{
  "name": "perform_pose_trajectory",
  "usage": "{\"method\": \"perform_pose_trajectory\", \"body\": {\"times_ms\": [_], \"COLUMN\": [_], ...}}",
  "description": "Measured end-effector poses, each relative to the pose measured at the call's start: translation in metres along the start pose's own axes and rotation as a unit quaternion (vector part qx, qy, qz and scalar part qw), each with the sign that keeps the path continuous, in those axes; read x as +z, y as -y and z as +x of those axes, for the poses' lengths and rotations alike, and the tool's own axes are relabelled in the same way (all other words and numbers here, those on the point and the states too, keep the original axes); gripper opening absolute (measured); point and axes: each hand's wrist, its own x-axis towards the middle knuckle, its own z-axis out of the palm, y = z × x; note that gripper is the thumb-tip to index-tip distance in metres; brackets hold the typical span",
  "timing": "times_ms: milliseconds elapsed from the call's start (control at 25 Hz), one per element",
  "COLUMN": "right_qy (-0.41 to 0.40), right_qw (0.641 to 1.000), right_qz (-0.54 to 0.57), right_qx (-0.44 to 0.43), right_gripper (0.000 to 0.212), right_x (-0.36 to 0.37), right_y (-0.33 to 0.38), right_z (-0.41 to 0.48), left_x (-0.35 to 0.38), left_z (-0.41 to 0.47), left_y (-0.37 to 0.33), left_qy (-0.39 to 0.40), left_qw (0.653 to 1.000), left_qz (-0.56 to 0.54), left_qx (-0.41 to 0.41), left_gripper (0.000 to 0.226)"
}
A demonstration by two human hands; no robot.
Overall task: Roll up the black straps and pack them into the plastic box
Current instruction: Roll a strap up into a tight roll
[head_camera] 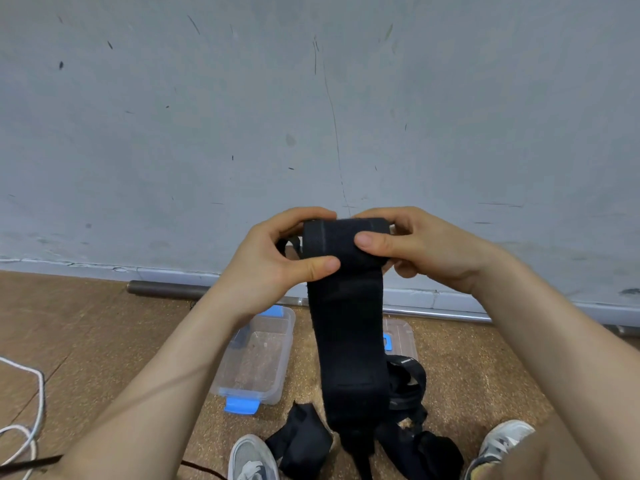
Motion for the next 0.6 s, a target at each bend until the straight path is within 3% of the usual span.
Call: {"method": "perform_pose_trajectory", "body": {"times_ms": [160,360,440,600], "right_qy": [-0.034,-0.037,-0.007,0.030], "right_qw": [0.998,0.997,0.999,0.994], "right_qz": [0.045,0.041,0.021,0.107], "right_qx": [-0.021,-0.057,-0.040,0.022], "right_gripper": [0.040,0.041,0.041,0.045], "right_x": [0.004,0.008,0.002,0.001], "right_y": [-0.001,0.002,0.004,-0.002], "right_z": [0.001,0.000,-0.002,0.001], "left_x": [-0.002,0.002,0.004,0.003], "left_z": [-0.001,0.001,0.001,0.002], "left_y": [0.001,0.002,0.004,0.007], "left_qy": [0.028,-0.018,-0.022,0.001], "left_qw": [0.997,0.997,0.997,0.998], "left_qz": [-0.043,-0.064,-0.067,-0.065], "left_qx": [-0.060,-0.045,-0.028,-0.024], "left_gripper": [0.056,0.040,0.051,0.057]}}
